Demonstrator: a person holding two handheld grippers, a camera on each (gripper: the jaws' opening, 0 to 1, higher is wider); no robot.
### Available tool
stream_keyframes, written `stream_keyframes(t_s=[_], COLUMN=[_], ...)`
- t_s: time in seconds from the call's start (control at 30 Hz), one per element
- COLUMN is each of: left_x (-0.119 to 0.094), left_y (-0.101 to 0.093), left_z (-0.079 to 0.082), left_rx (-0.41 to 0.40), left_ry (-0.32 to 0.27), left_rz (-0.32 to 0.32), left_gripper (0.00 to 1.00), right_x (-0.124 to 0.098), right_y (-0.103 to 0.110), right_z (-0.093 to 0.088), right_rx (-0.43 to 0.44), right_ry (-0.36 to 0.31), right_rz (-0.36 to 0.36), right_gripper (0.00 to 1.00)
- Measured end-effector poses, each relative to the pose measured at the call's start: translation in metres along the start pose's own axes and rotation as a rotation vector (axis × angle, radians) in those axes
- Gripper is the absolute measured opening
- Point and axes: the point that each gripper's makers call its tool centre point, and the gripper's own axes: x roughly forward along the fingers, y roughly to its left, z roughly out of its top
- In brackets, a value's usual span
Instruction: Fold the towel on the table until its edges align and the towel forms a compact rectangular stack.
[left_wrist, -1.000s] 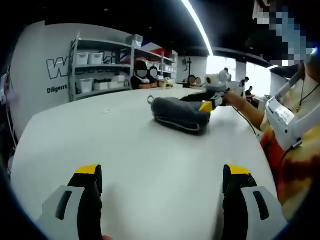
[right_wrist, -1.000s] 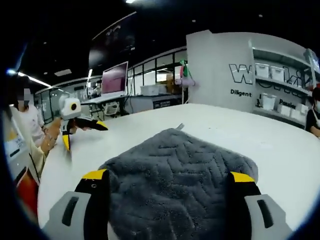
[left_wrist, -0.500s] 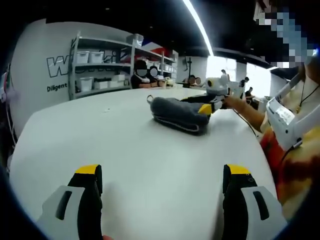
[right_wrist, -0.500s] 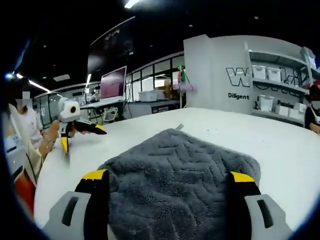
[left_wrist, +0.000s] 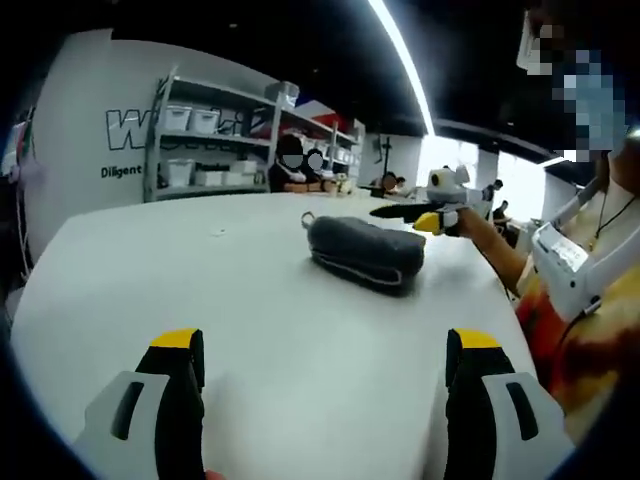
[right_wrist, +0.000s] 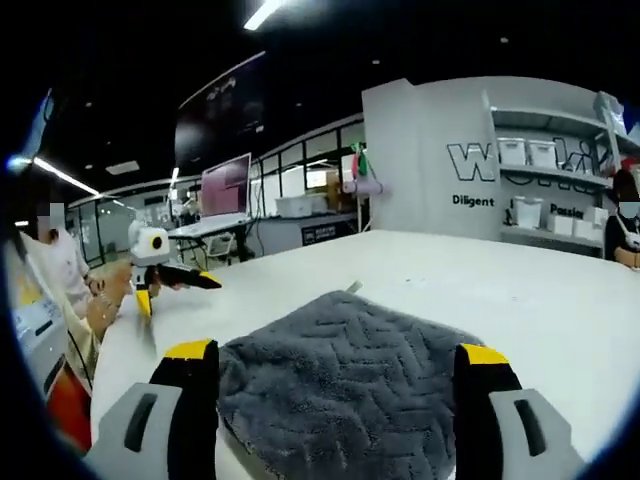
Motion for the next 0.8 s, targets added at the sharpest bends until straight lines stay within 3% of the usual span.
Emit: stream_keyframes(t_s=[0.13,0.23,0.43,0.53,0.67,0.8], left_x=[0.006,0.009,0.011,0.012,0.016,0.018], left_y=[-0.009,-0.016,-0.023,-0.029,-0.036,-0.038], left_z=[0.003,0.007,0.016,0.023,0.023,0.024], left_rx=[-0.003,-0.002,0.019,0.014,0.011,-0.003], left_ry=[-0.002,-0.005,-0.004,-0.030,-0.046,-0.069], left_rz=[0.008,0.014,0.060,0.085,0.121,0.171], left_gripper=[0.99,0.99,0.99,0.99,0.99,0.99], right_x=[-0.020,-0.036,-0.071,-0.091,-0.109,-0.120], right_y=[-0.013,-0.022,-0.043,-0.058,-0.063,-0.075], right_z=[-0.002,0.001,-0.009,-0.005,-0.017,-0.035], right_rx=[0.037,0.039,0.038,0.056,0.085,0.067], right_ry=[0.029,-0.020,-0.050,-0.134,-0.143,-0.121], right_rz=[-0.037,-0.058,-0.102,-0.135,-0.113,-0.153], right_gripper=[1.00,1.00,1.00,1.00,1.00,1.00])
